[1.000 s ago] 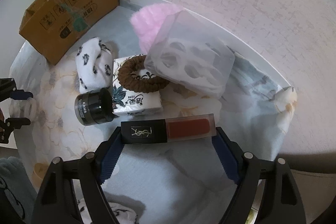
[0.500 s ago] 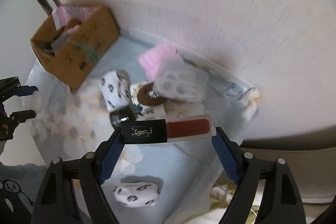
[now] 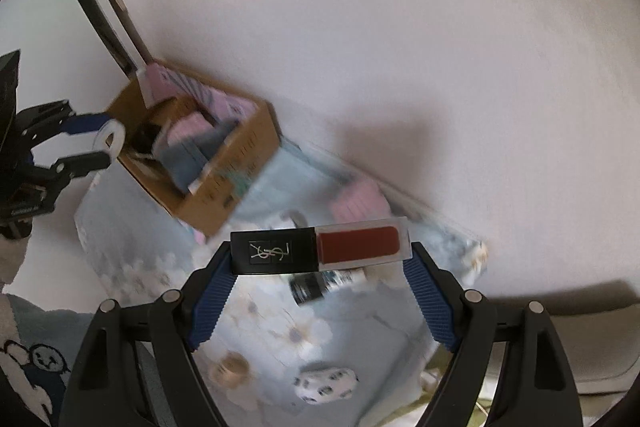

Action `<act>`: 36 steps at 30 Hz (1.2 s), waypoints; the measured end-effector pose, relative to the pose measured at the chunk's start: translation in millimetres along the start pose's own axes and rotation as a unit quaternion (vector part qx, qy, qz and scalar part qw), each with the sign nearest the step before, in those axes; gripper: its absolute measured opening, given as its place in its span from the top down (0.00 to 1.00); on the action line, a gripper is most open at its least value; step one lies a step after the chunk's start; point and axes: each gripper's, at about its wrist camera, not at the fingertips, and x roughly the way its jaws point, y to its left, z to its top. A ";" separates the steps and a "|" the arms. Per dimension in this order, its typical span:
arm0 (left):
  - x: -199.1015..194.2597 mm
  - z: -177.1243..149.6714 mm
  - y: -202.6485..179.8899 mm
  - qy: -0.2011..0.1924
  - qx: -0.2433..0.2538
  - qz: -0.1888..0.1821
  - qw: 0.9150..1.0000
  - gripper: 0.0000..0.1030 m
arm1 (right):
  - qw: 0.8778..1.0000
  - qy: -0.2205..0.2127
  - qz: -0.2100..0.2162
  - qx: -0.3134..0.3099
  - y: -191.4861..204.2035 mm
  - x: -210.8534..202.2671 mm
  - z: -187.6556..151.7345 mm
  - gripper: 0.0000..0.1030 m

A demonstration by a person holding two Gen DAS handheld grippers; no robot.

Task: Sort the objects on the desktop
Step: 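Carry the ring and lipstick into the box and open both tools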

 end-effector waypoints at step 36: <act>44.3 -42.1 163.1 0.066 -0.092 0.052 0.992 0.61 | 0.991 0.046 0.090 -0.091 198.4 138.0 120.8 0.22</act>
